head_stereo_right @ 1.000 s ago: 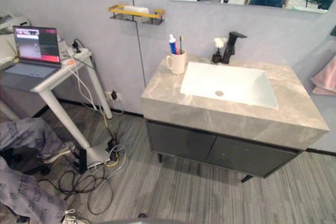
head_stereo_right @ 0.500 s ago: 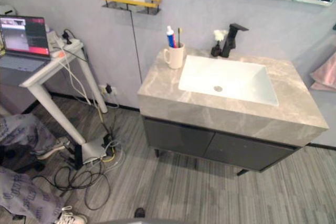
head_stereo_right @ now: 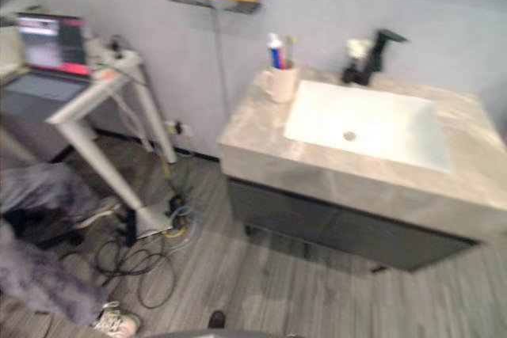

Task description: Organize washtable

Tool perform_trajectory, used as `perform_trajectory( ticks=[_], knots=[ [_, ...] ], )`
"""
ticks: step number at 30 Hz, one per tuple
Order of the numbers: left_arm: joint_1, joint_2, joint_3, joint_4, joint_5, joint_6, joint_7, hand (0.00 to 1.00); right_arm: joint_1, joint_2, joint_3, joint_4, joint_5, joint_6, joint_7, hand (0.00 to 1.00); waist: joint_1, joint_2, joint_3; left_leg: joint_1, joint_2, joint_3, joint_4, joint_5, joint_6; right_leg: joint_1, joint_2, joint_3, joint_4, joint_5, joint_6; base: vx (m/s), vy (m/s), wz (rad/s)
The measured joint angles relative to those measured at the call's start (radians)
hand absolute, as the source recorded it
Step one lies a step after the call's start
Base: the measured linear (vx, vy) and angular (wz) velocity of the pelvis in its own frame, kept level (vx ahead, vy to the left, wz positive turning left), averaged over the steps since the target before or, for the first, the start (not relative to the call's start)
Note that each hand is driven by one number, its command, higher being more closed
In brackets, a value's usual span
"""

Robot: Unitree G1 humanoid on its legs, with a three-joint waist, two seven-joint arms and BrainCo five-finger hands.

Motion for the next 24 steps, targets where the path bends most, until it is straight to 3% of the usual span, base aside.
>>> perform_trajectory(
  ticks=[3, 5, 8, 11, 12, 15, 19, 22, 24],
  knots=[
    [0.001, 0.0, 0.039, -0.015, 0.019, 0.0, 0.0, 0.0, -0.013, 0.018, -0.002, 0.0, 0.001, 0.0, -0.001, 0.0, 0.004, -0.014, -0.002, -0.029, -0.012, -0.125, 0.015, -0.002, 0.002, -0.044, 0.092, 0.252, -0.156, -0.037, 0.036, 0.15, -0.09, 1.17],
    [0.003, 0.001, 0.04, -0.023, 0.02, 0.0, 0.0, 0.0, -0.014, 0.02, -0.002, 0.001, 0.004, 0.003, -0.001, 0.0, 0.003, -0.019, -0.006, -0.047, -0.034, -0.188, 0.048, -0.018, -0.014, -0.021, 0.101, 0.3, -0.288, -0.036, 0.044, 0.17, -0.153, 1.09],
    [0.009, 0.004, 0.079, -0.033, 0.016, 0.0, 0.0, 0.0, -0.01, 0.035, -0.001, 0.009, -0.001, 0.005, -0.001, 0.0, 0.016, -0.047, -0.023, -0.053, -0.085, -0.268, 0.108, -0.049, -0.043, 0.024, 0.07, 0.212, -0.408, -0.02, 0.013, 0.14, -0.288, 1.01],
    [-0.016, -0.023, 0.072, -0.032, -0.012, 0.0, 0.0, 0.0, -0.015, 0.004, -0.013, 0.021, -0.012, 0.004, 0.0, 0.0, 0.017, -0.009, -0.024, -0.067, -0.049, -0.315, 0.134, -0.088, -0.078, 0.077, 0.096, 0.094, -0.426, -0.047, -0.026, 0.05, -0.272, 0.92],
    [-0.027, -0.029, 0.067, -0.03, -0.02, 0.0, 0.0, 0.0, -0.017, 0.001, -0.03, 0.02, -0.012, -0.002, 0.0, 0.0, 0.005, 0.007, -0.025, -0.08, -0.02, -0.252, 0.152, -0.086, -0.079, 0.093, 0.101, 0.035, -0.427, -0.055, -0.041, 0.01, -0.204, 1.17],
    [-0.035, -0.025, 0.054, -0.027, -0.042, -0.001, 0.0, 0.0, -0.036, -0.006, -0.027, 0.05, -0.013, -0.001, -0.002, 0.0, -0.005, 0.008, -0.02, -0.091, 0.034, -0.083, 0.197, -0.087, -0.098, 0.156, 0.111, -0.068, -0.43, -0.069, -0.063, -0.01, -0.111, 1.03],
    [-0.037, 0.0, 0.01, -0.021, -0.062, -0.011, 0.0, 0.0, -0.042, -0.002, 0.003, 0.062, -0.01, -0.001, -0.003, 0.0, 0.014, 0.004, 0.003, -0.051, 0.04, -0.109, 0.133, -0.048, -0.125, 0.194, 0.118, -0.096, -0.446, -0.07, -0.062, -0.06, -0.041, 0.31],
    [-0.055, 0.015, -0.02, -0.021, -0.063, -0.012, 0.001, 0.0, -0.044, 0.006, 0.003, 0.06, -0.012, -0.004, -0.004, 0.0, -0.007, -0.007, 0.008, -0.04, 0.04, -0.178, 0.046, 0.011, -0.14, 0.214, 0.122, -0.178, -0.466, -0.07, -0.063, -0.06, -0.049, 0.73],
    [-0.057, 0.017, -0.027, -0.021, -0.063, -0.012, 0.001, 0.0, -0.043, 0.005, 0.008, 0.057, -0.014, -0.006, -0.005, 0.0, -0.01, -0.006, 0.017, -0.055, 0.046, -0.171, 0.024, 0.022, -0.136, 0.23, 0.122, -0.231, -0.47, -0.074, -0.067, -0.06, -0.021, 0.95]
  ],
)
